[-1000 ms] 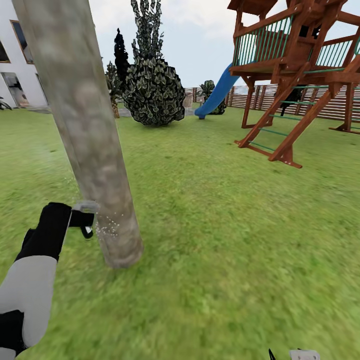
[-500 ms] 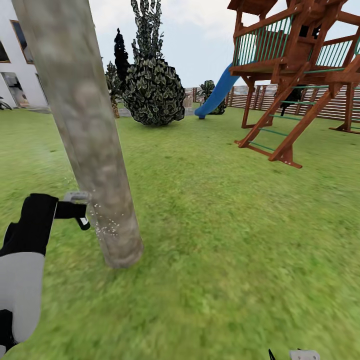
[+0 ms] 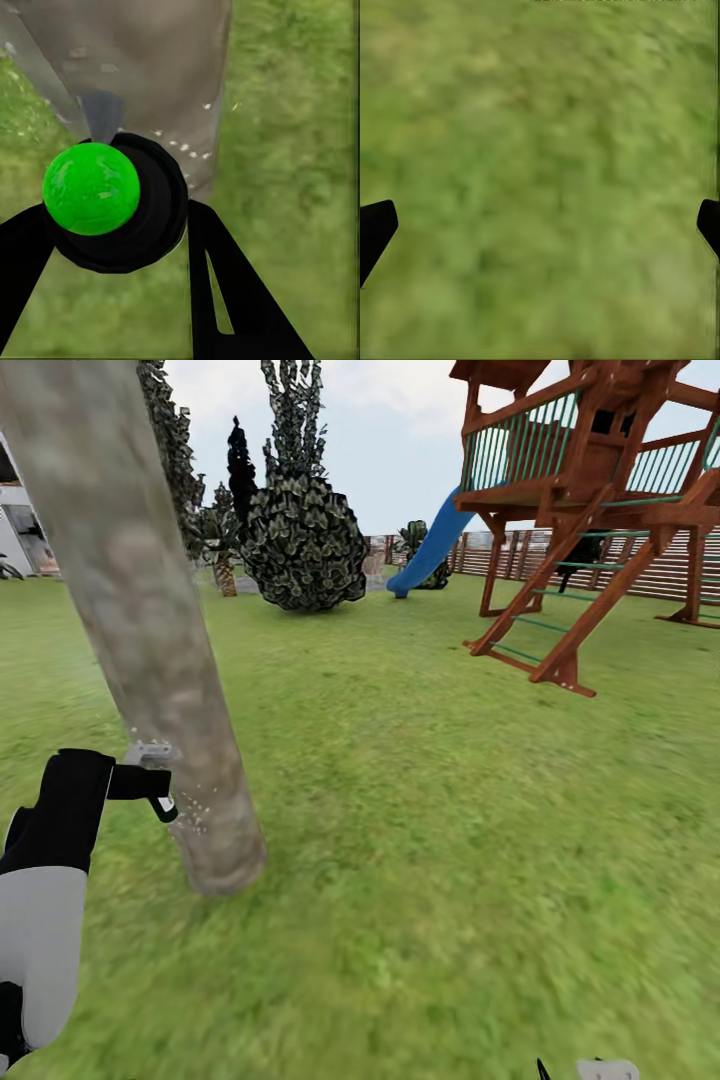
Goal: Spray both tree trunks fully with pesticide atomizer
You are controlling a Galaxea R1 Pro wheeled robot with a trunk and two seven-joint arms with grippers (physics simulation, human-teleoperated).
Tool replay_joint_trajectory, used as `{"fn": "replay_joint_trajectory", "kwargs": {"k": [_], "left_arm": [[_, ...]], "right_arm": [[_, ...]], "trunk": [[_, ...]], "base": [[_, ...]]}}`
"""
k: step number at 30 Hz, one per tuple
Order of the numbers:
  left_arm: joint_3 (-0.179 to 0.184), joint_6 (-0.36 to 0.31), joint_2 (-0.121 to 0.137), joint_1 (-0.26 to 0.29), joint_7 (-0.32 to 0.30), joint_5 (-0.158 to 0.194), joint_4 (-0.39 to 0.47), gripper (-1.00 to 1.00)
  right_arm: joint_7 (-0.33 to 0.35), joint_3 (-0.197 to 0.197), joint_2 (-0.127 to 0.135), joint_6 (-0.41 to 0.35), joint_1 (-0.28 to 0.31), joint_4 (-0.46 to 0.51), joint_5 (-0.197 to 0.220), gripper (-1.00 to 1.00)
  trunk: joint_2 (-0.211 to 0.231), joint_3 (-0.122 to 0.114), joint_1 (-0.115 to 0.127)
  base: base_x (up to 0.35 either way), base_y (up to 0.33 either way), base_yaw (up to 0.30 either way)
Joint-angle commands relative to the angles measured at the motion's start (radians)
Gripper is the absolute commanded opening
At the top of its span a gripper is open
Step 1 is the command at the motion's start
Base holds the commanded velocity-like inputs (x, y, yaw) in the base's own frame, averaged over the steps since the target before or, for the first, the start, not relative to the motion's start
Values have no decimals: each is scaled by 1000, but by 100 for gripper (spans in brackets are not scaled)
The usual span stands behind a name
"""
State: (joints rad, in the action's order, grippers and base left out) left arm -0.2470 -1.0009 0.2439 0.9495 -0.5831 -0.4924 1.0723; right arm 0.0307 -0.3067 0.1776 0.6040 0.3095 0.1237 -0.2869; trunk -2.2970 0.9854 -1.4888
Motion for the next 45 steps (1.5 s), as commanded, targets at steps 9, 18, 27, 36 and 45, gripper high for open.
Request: {"fn": "replay_joint_trajectory", "kwargs": {"k": [9,18,27,36,45], "left_arm": [[-3,-1,0,0,2,0,0,-100],[-1,-1,0,0,2,0,0,-100],[0,-1,0,0,3,-1,0,-100],[-9,4,4,-7,10,-4,-31,-100],[-6,5,-26,-25,11,-4,-40,-100]], "right_arm": [[0,0,-1,0,0,1,0,100],[0,-1,-1,0,0,1,0,100],[0,-2,0,0,0,2,0,100],[0,0,0,0,-1,2,0,100],[0,0,0,0,0,2,0,100]], "trunk": [[0,0,0],[0,0,0],[0,0,0],[0,0,0],[0,0,0]], "base": [[0,-274,255],[118,-256,76],[4,-272,0],[0,-273,209],[17,-271,250]]}}
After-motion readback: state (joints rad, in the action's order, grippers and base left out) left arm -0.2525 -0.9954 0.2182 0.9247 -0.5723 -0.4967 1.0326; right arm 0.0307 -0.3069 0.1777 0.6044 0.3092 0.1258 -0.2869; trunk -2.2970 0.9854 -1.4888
